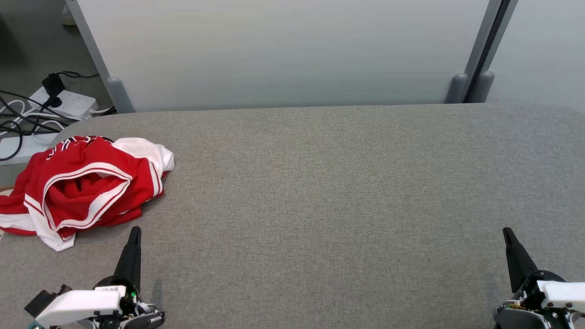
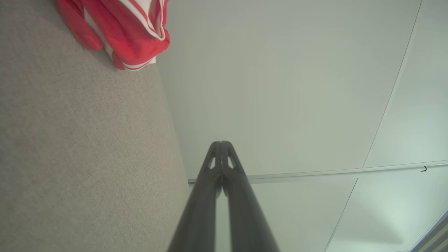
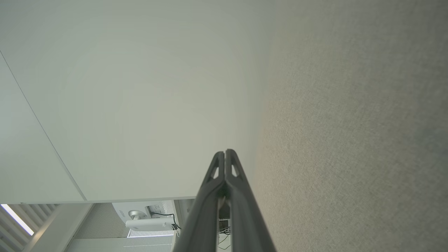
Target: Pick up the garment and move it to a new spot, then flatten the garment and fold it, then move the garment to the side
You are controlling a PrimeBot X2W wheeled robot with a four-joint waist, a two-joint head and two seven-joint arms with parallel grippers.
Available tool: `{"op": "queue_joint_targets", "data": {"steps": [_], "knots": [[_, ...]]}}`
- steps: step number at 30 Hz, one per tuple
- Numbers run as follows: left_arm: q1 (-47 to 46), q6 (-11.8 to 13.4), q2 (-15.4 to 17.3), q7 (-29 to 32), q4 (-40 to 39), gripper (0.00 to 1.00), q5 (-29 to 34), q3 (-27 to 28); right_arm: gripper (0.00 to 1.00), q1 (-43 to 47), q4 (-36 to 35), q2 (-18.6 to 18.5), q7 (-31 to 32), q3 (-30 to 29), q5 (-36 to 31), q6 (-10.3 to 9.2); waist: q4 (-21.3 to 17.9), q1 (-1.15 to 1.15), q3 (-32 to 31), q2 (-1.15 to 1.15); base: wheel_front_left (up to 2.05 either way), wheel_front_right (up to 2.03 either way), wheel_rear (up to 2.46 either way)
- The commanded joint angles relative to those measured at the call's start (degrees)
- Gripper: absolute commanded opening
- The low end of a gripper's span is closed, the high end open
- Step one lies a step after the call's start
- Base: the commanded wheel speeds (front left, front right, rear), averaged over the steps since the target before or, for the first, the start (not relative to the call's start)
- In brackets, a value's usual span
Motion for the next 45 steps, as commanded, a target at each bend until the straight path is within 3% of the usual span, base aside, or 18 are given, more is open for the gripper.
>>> {"op": "queue_joint_targets", "data": {"steps": [1,4,5,15,24,34,45], "knots": [[-3.1,-0.4,0.5,0.2,-1.3,0.00,-0.2,1.8,0.00,-2.6,-1.5,-0.6,0.5,0.9,-0.1,0.26,0.0,0.00,0.0,0.00,0.00,0.00,0.00],[-3.1,-0.4,0.5,0.2,-1.3,0.00,-0.2,1.8,0.00,-2.6,-1.5,-0.6,0.5,0.9,-0.1,0.26,0.0,0.00,0.0,0.00,0.00,0.00,0.00],[0.0,0.0,0.0,0.0,0.0,1.00,0.0,0.0,1.00,0.0,0.0,0.0,0.0,0.0,0.0,0.00,0.0,0.00,0.0,0.00,0.00,0.00,0.00],[1.3,0.0,-0.4,-1.2,1.2,1.00,0.0,-1.2,1.00,1.3,1.0,0.5,-0.8,1.4,-0.1,0.01,0.0,0.12,-0.1,0.00,0.00,0.00,0.00],[0.9,0.0,-0.1,-2.8,-0.1,1.00,1.5,-2.4,1.00,0.9,-0.2,0.2,-2.4,2.9,-1.2,0.03,0.0,0.00,0.0,0.00,0.00,0.00,0.00],[0.4,0.0,-0.2,-4.4,-1.9,1.00,7.1,-2.7,1.00,0.3,-1.2,-0.9,-4.3,5.1,-4.1,0.05,0.0,0.00,0.0,0.00,0.00,0.00,0.00],[-0.1,-0.1,-0.2,-6.3,-3.8,1.00,16.9,-2.8,1.00,-0.4,-2.6,-0.9,-6.2,6.5,-12.0,0.07,-0.2,0.00,0.2,0.00,0.00,0.00,0.00]]}}
